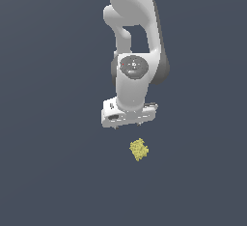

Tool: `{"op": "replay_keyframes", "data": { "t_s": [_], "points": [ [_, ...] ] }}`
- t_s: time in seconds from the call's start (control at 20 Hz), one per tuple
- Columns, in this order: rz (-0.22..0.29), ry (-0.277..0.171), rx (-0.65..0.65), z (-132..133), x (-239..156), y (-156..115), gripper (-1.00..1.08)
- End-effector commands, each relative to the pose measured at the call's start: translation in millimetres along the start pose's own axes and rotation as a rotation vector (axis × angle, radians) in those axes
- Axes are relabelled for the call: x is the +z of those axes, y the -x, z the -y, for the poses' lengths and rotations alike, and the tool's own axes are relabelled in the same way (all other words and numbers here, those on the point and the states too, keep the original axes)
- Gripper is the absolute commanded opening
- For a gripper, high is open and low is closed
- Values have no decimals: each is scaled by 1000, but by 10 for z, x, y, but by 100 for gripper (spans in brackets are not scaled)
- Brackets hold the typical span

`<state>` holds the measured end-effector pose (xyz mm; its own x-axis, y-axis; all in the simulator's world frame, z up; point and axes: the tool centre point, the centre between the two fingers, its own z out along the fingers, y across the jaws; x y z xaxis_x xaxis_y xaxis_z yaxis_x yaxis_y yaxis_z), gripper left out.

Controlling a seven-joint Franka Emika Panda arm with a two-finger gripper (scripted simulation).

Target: Pick up the object and move it to a goal position.

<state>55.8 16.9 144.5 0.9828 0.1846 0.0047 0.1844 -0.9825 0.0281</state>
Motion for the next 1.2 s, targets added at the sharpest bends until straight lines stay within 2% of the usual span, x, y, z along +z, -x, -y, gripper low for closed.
{"op": "replay_keyframes", "data": {
  "t_s": [0.0,0.55,1.15],
  "points": [
    [1,-3,-52,69,71,-137,100],
    [2,-21,-240,327,362,-590,100],
    [1,-28,-297,409,468,-711,100]
  ]
}}
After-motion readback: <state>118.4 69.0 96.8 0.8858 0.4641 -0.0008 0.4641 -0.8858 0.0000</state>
